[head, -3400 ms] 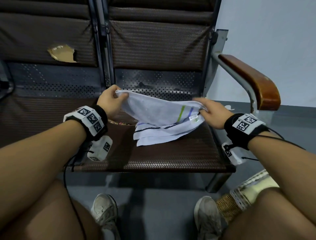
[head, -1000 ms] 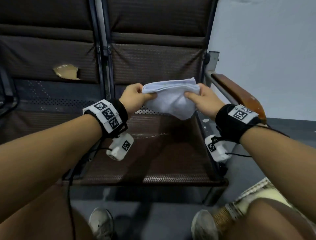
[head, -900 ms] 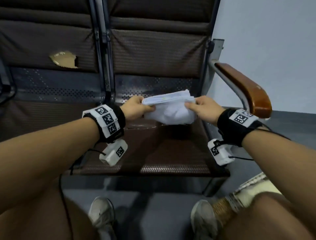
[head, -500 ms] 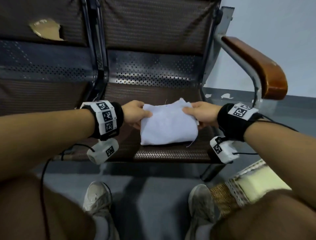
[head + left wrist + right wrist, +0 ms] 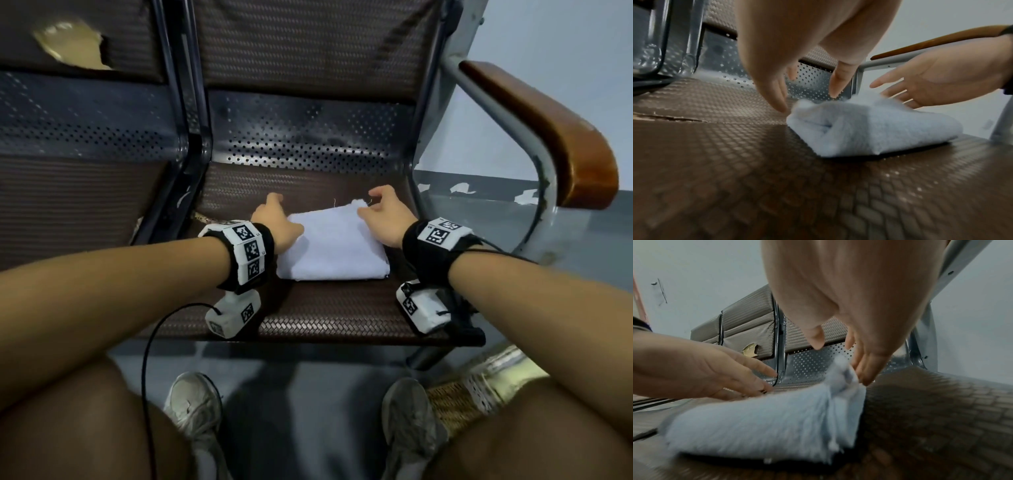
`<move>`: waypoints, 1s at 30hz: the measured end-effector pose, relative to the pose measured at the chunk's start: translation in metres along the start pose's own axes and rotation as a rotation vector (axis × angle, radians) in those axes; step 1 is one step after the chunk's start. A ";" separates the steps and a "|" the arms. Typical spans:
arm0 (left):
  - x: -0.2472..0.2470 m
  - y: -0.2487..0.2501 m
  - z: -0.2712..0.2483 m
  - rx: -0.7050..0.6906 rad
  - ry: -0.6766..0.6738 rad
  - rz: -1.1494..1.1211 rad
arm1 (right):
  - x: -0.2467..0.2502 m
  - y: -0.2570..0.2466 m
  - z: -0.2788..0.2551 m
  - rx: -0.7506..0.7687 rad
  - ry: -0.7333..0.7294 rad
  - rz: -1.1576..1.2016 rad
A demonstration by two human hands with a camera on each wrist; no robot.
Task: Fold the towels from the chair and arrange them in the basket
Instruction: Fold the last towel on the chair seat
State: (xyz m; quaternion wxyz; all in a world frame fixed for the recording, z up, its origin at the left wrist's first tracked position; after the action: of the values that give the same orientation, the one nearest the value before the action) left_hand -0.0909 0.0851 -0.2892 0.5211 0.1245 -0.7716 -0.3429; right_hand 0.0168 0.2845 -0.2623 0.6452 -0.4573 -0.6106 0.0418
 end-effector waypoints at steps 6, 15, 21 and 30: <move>-0.022 0.007 -0.022 -0.209 -0.155 0.034 | -0.027 -0.016 -0.037 0.338 -0.250 -0.349; -0.020 0.007 -0.049 -0.363 -0.190 0.291 | -0.025 -0.010 -0.058 0.398 -0.278 -0.511; -0.002 -0.009 -0.040 -0.134 -0.218 -0.196 | 0.011 -0.006 -0.053 0.260 -0.205 -0.179; -0.004 -0.028 -0.022 0.004 -0.117 -0.097 | -0.004 0.013 -0.044 0.099 -0.279 -0.060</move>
State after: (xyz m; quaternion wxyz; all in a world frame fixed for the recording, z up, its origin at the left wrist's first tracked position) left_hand -0.0739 0.0577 -0.3055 0.4578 0.1425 -0.7945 -0.3726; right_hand 0.0586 0.2658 -0.2660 0.5767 -0.3963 -0.7049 0.1160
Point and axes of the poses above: each hand's wrist, its own z-axis towards the middle knuckle, its own x-axis out of the back of the hand, y = z × x, the point moved 10 cm from there along z, towards the middle knuckle, and after that the axes turned 2 degrees about y, right-handed, at the moved point
